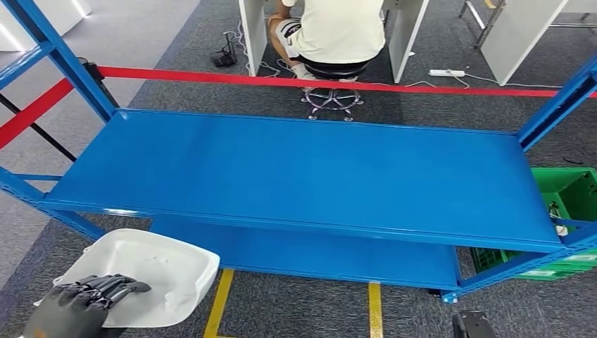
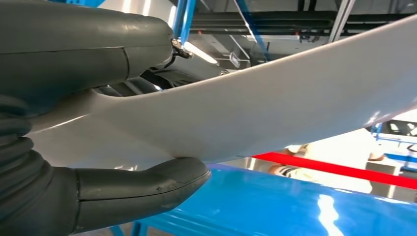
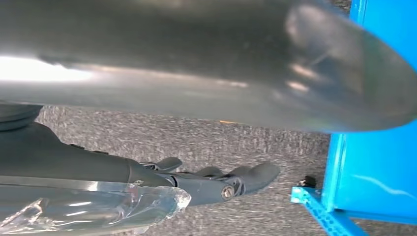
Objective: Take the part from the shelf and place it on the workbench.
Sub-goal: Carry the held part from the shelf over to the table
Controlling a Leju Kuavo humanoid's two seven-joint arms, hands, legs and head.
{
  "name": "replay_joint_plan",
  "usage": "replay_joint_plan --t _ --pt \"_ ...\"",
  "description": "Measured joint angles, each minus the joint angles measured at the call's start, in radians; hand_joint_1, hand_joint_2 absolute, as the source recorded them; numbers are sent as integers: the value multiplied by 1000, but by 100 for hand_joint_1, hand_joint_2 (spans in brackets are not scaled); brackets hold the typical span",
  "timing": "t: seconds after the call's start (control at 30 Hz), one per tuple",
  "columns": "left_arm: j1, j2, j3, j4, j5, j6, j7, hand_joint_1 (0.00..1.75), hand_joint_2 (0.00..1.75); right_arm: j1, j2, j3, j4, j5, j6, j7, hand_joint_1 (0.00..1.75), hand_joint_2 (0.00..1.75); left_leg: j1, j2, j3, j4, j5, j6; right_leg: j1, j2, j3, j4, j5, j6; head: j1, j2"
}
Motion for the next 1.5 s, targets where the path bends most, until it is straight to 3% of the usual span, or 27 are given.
replay_joint_plan --t 0.07,0.13,0.2,0.23,0.27,0.3,0.37,0.43,0.5,0.57,0.63,0.7,0.73,0.8,0.87,0.93,0.97,1.0,1.07,1.13,1.2,1.23,1.27,1.33,1.4,1.43,1.5 --pt "-4 2 -1 0 7 -1 -7 175 175 4 0 1 1 -6 -1 -3 0 0 -1 22 -16 0 12 15 -4 1 -16 5 1 11 0 0" --pt "-6 2 -1 0 14 -4 -14 175 175 8 1 2 2 -12 -4 -6 0 0 1 47 -35 -2 30 32 -4 -31 -44 66 -66 18 2 0" --pt "-9 2 -1 0 24 -9 -25 175 175 7 2 3 1 -17 -7 -9 0 0 -2 69 -59 -1 50 38 -4 -61 -79 194 -165 26 4 0" --pt "-11 1 -1 0 29 -11 -31 175 175 7 2 3 1 -20 -8 -10 0 0 -3 80 -73 0 61 38 -4 -65 -88 254 -191 29 4 0" --pt "-13 1 -1 1 33 -14 -36 175 175 8 3 3 1 -24 -10 -11 0 0 -3 90 -88 1 71 38 -4 -66 -85 289 -191 31 3 0" --pt "-15 0 -1 1 37 -16 -41 175 175 10 3 3 1 -27 -13 -12 0 0 -4 100 -103 4 81 36 -4 -67 -64 290 -169 33 4 0" --pt "-20 -2 -1 1 45 -19 -49 175 175 13 3 2 0 -31 -19 -12 0 0 -4 118 -130 13 98 30 -4 -87 28 188 -117 36 4 0" --pt "-25 -4 -1 2 54 -23 -61 175 175 14 3 0 -5 -35 -30 -12 0 0 -7 134 -146 25 111 20 1 -120 128 42 -124 31 3 0" --pt "-31 -6 0 2 64 -28 -77 175 175 18 3 -1 -12 -40 -43 -12 0 0 -8 150 -148 28 123 11 7 -126 155 -17 -146 14 2 0" --pt "-36 -9 0 2 74 -33 -91 175 175 28 3 -1 -19 -44 -55 -11 0 0 -6 150 -151 29 124 -1 6 -110 135 -14 -133 -7 0 0" --pt "-38 -12 0 3 82 -36 -103 175 175 37 3 -3 -27 -49 -63 -8 0 0 -3 112 -167 75 58 -16 4 -96 109 -14 -108 -24 -1 0" --pt "-41 -16 0 5 90 -40 -112 175 175 40 3 -4 -36 -55 -68 -2 0 0 -2 76 -196 193 -50 -22 3 -78 81 -13 -81 -31 -3 0" --pt "-43 -19 1 7 94 -43 -117 175 175 41 3 -5 -39 -58 -70 1 0 0 -2 70 -207 255 -83 -22 4 -68 66 -12 -67 -32 -3 0" --pt "-47 -25 2 12 101 -47 -127 175 175 46 3 -6 -44 -63 -73 6 0 0 -2 66 -190 305 -83 -17 4 -45 34 -10 -40 -30 -3 0" --pt "-50 -31 5 16 108 -49 -137 175 175 52 3 -6 -50 -66 -76 8 0 0 -2 50 -107 210 -30 -9 4 -23 6 -8 -17 -24 -3 0" --pt "-54 -36 7 18 117 -51 -149 175 175 58 2 -6 -62 -65 -80 10 0 0 0 8 -7 60 -15 2 5 -2 -15 -5 4 -17 -2 0" --pt "-57 -39 7 19 123 -53 -155 175 175 61 0 -5 -69 -65 -83 12 0 0 0 -8 21 10 -19 5 5 8 -23 -6 16 -11 -2 0" --pt "-59 -42 7 20 128 -56 -161 175 175 64 -2 -5 -76 -65 -86 14 0 0 -2 -13 31 -13 -24 9 5 18 -28 -9 28 -5 -2 0" --pt "-66 -49 7 25 137 -62 -174 175 175 74 -7 -4 -85 -71 -90 16 0 0 -2 8 17 -17 -11 18 3 28 -39 -15 44 8 -2 0" --pt "-71 -58 7 31 145 -68 -185 175 175 84 -12 -3 -94 -79 -91 16 0 0 1 34 -4 -18 10 33 4 -5 -64 24 -7 17 1 0" --pt "-76 -69 7 37 152 -78 -199 175 175 88 -17 -2 -102 -89 -89 9 0 0 0 59 -29 -18 31 41 4 -51 -100 145 -115 24 4 0" --pt "-80 -76 7 41 157 -85 -208 175 175 89 -21 -2 -104 -97 -87 2 0 0 0 72 -42 -17 42 42 2 -61 -113 217 -154 28 4 0" --pt "-87 -85 6 46 163 -96 -218 175 175 91 -27 -1 -105 -109 -84 -7 0 0 -1 84 -56 -16 52 41 1 -65 -117 273 -168 32 4 0" --pt "-103 -106 4 59 175 -119 -241 175 175 100 -45 -2 -106 -136 -81 -26 0 0 -1 107 -82 -13 72 38 -2 -70 -73 282 -130 38 4 0" --pt "-119 -130 2 71 184 -139 -259 175 175 112 -65 -3 -113 -160 -81 -39 0 0 -2 124 -105 -7 88 30 -4 -96 41 151 -90 42 4 0" --pt "-126 -140 2 75 188 -145 -265 175 175 116 -74 -4 -120 -166 -81 -43 0 0 -4 133 -113 -3 95 25 -1 -111 103 64 -95 40 4 0" --pt "-137 -154 1 81 191 -149 -271 175 175 123 -86 -5 -133 -172 -82 -48 0 0 -6 151 -121 3 109 15 5 -125 159 -38 -122 29 4 0"
